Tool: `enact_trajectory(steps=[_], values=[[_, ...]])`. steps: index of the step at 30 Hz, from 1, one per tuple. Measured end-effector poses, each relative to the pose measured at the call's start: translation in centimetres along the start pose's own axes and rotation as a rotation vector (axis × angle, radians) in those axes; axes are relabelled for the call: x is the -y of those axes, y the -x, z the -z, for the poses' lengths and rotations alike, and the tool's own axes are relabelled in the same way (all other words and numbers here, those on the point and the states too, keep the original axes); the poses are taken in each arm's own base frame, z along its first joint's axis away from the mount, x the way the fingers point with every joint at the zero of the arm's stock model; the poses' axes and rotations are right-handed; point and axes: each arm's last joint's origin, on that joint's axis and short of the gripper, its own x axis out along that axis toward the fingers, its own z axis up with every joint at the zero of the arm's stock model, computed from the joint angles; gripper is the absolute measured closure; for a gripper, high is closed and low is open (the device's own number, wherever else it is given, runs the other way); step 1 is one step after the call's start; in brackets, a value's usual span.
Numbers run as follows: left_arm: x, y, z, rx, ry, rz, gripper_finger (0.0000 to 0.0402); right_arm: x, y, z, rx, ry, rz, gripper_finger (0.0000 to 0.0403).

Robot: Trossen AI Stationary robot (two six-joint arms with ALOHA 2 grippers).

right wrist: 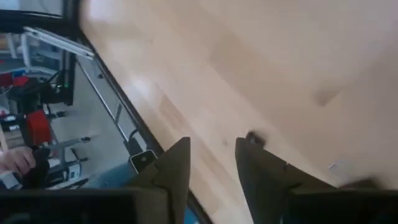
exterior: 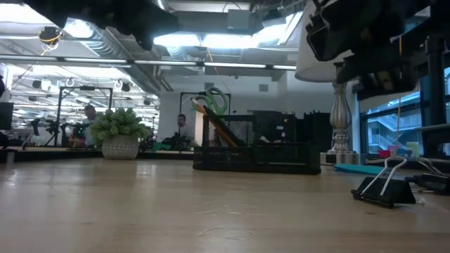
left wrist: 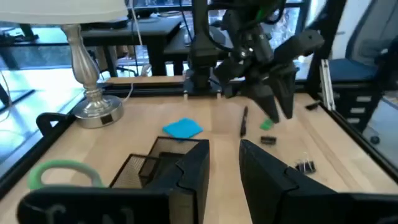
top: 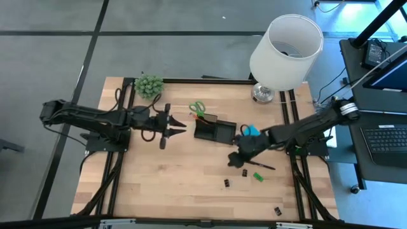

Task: Pick and place office supplies into organizer
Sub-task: Put the middle left black binder clip into the black organizer

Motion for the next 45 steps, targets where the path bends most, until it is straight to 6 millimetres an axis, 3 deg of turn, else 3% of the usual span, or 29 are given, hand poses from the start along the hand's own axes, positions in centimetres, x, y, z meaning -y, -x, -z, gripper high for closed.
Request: enact_trajectory(steps=[6,14,45], values=[[0.0,0.7,0.3,-0.014,-0.012,0.003,0.0320,-0.9,-3.6,1.6,-0.064,-0.109,0.082,0.0273],[0.2,0.8,0.9,-0.075,-0.021,0.049,0.0320,0.8,-7.4,2.8,-0.086,-0.208,0.216,0.0273],[0.2,0.8,1.1,-0.104,-0.037,0.049,0.0320,1.1,-8.4,4.1,-0.117,-0.218,0.233,0.0273]])
